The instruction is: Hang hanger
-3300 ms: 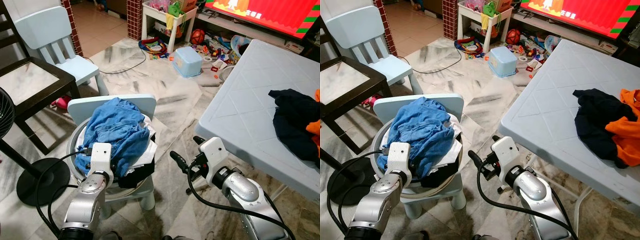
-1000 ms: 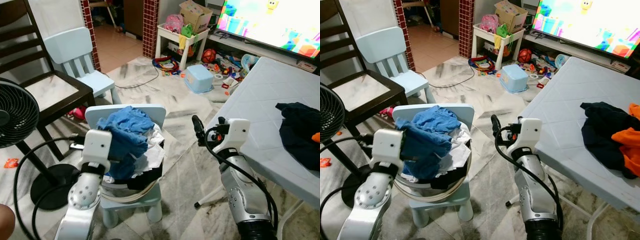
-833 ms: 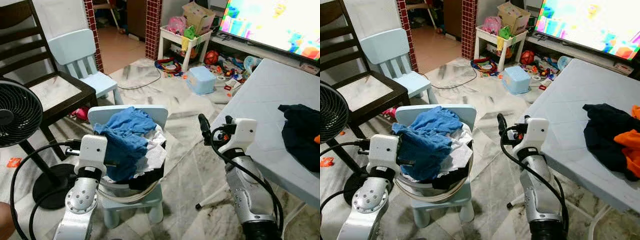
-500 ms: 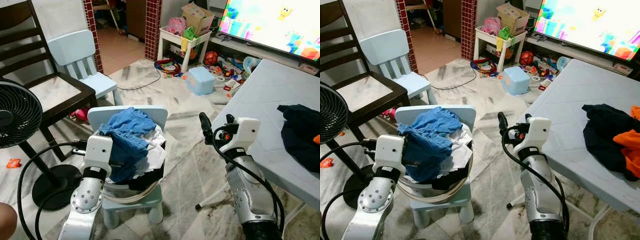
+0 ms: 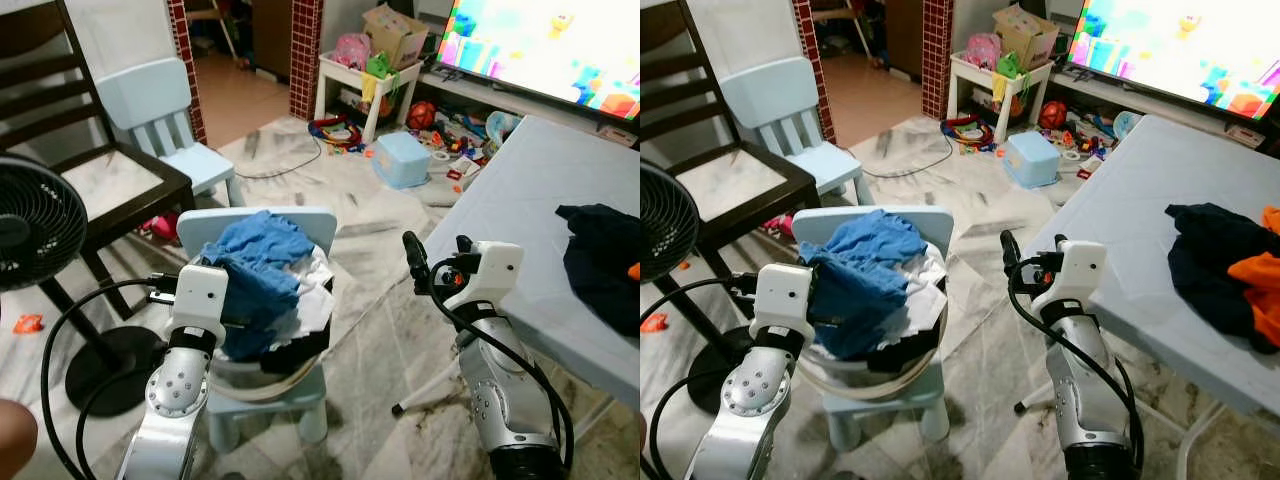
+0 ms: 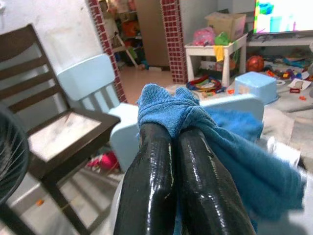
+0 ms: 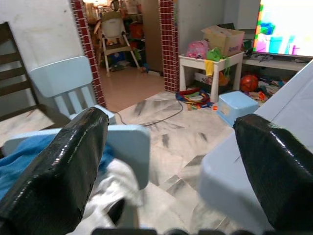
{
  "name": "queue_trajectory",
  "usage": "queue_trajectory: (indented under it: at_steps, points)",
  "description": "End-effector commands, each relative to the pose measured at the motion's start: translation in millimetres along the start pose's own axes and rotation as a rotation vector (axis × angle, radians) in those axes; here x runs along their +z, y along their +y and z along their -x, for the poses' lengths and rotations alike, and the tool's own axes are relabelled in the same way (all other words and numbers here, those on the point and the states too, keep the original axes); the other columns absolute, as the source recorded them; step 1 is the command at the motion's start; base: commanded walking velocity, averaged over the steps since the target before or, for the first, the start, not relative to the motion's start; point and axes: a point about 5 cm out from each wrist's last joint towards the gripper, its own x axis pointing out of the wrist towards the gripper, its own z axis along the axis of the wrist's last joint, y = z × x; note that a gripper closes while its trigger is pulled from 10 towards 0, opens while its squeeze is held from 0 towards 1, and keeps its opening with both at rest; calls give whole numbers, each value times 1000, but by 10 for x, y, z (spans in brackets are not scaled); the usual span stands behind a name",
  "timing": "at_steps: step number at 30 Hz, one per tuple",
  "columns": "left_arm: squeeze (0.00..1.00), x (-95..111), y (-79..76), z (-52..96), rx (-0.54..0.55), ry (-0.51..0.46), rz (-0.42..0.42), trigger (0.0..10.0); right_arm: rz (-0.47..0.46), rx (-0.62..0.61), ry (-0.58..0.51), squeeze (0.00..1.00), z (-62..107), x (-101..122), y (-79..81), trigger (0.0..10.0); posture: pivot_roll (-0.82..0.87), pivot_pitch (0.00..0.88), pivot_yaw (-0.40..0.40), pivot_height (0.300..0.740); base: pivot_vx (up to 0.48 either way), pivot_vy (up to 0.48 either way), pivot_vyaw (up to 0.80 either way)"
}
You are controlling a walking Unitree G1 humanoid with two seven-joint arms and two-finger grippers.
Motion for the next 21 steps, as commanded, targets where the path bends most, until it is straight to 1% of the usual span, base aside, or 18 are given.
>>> queue_trajectory:
  at_steps: [1, 5, 14, 20, 21]
  points:
    - [0, -40, 17, 20, 6, 20, -4, 10000, -3, -13, 11, 0, 13, -23, -20, 10000, 136, 0, -77, 740, -368, 0, 0]
    - [0, -47, 11, 28, 4, 28, 5, 10000, -6, -21, 14, 0, 16, -26, -24, 10000, 131, 0, -74, 740, -381, 0, 0]
    - [0, -27, -14, -13, 5, 25, 17, 10000, 3, -20, 14, 0, 0, 0, -44, 10000, 122, 0, -81, 740, -364, 0, 0]
    - [0, -30, -33, -25, 9, 26, 22, 10000, 16, -31, 18, 0, -36, 18, -63, 10000, 119, 5, -87, 740, -267, 0, 0]
    - [0, -23, -39, -28, 9, 22, 23, 10000, 15, -30, 18, 0, -39, 19, -61, 10000, 118, 5, -87, 740, 0, 0, 0]
